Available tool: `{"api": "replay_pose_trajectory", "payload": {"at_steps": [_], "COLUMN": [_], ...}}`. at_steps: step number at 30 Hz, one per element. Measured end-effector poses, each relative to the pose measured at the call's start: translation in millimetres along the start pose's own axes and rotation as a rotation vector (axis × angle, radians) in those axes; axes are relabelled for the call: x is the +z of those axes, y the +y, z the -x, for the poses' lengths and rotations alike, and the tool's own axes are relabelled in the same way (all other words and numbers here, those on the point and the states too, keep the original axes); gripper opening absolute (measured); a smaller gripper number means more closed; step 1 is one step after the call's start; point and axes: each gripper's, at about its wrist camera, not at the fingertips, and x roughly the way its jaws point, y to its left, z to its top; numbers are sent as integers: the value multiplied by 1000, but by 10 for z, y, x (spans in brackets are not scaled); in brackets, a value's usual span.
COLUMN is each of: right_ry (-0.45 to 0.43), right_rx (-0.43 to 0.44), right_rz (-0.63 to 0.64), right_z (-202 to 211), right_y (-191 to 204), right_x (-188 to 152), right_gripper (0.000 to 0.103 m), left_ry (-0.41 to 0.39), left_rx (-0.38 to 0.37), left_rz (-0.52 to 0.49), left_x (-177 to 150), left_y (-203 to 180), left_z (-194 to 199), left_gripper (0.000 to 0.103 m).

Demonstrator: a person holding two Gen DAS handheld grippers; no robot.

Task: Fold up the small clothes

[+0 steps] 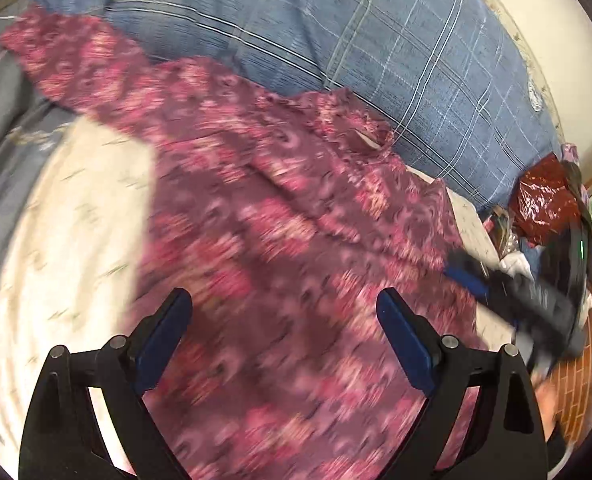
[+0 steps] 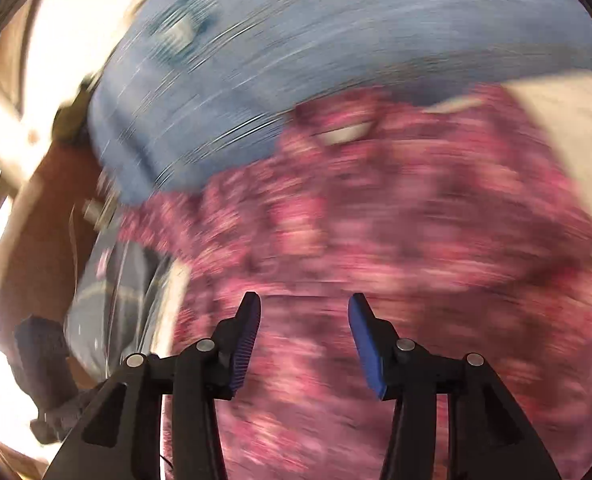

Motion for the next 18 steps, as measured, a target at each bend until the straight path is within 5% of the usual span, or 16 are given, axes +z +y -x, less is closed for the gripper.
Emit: {"api": "replay_pose_trajectory", "payload": {"at_steps": [4, 10, 12, 14, 15, 16, 18], "right_ry": [-79, -118, -136, -192, -210, -213, -261], "right_rx": [19, 169, 203, 218, 228, 227, 251], "right_rz": [-208, -470, -505, -543, -556, -557, -526], "right_z": [357, 397, 314, 284, 276, 270, 401], "right_y": [-751, -1459, -1550, -1599, -1616, -1599, -1593], "right_x": [-38, -38, 16, 68, 104, 138, 218], "right_gripper": [49, 49, 48, 43, 39, 10, 4], "left_ry": [83, 115, 83, 93, 97, 85, 24], "left_rx": [-28, -73, -110, -138, -126, -107, -67], "left_rz": [55, 228, 277, 286, 279, 270, 234], "left_x": [282, 640, 744, 850, 897, 921, 908], "left_y": [-146, -23, 17, 2, -20, -43, -97], "left_z": [-465, -909, -909, -951, -959, -927, -748], "left_gripper": [94, 94, 73, 16, 9, 8, 7]}}
